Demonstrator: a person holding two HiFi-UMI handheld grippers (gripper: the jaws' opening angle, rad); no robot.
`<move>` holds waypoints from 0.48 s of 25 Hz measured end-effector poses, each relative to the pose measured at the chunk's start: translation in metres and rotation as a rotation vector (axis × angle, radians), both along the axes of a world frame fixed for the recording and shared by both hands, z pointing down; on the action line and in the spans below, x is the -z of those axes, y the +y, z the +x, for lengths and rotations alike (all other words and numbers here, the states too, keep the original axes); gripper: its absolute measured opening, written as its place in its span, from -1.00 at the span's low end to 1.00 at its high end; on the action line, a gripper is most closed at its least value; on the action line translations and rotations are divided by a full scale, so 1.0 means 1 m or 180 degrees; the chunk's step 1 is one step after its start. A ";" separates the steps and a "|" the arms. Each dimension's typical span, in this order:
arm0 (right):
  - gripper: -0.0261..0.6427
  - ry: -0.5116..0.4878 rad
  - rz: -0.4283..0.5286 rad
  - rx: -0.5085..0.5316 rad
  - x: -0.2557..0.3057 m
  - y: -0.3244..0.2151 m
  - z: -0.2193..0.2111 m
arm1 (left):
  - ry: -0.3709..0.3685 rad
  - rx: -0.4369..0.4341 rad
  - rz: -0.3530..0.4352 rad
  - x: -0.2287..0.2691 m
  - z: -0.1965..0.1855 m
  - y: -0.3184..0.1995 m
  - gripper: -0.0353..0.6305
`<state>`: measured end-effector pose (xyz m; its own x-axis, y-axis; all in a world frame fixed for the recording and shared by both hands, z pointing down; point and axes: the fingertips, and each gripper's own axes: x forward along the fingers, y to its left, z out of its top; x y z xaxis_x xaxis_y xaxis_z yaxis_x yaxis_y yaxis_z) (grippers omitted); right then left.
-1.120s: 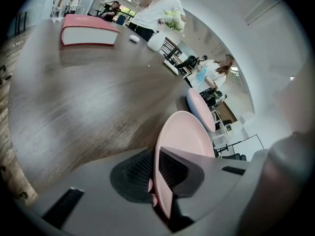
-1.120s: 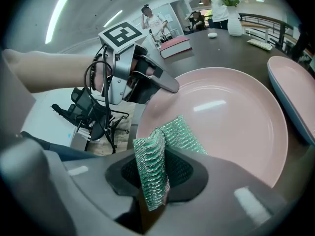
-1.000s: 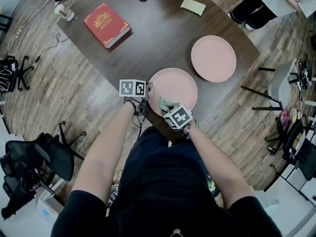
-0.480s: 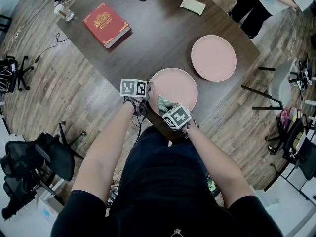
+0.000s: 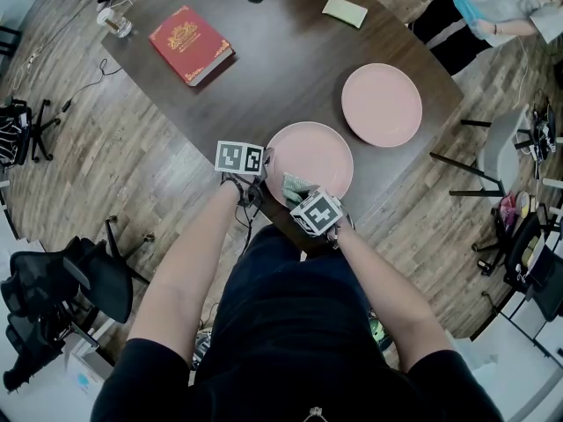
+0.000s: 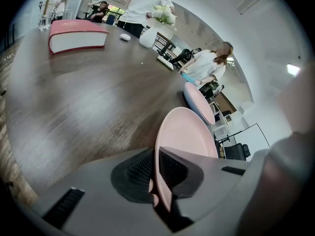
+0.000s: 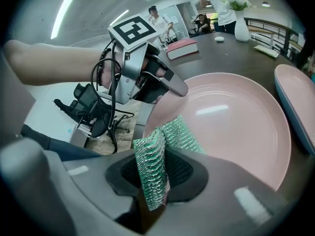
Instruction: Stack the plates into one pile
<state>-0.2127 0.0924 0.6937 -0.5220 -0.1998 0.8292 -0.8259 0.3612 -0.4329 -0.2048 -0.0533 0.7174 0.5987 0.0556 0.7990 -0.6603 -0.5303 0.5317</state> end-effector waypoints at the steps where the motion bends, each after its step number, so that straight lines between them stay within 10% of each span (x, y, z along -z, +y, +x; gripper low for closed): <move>1: -0.66 0.0020 0.0007 0.0018 0.000 0.001 0.001 | 0.0002 -0.0001 0.0005 0.000 0.000 0.000 -0.85; 12: -0.66 0.0249 0.0049 0.0194 -0.002 0.009 0.023 | 0.0021 -0.0048 -0.0014 0.000 0.000 0.002 -0.86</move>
<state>-0.1898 0.1014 0.6954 -0.4673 -0.1828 0.8650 -0.8333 0.4180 -0.3619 -0.2051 -0.0513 0.7174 0.6031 0.0681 0.7948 -0.6488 -0.5378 0.5384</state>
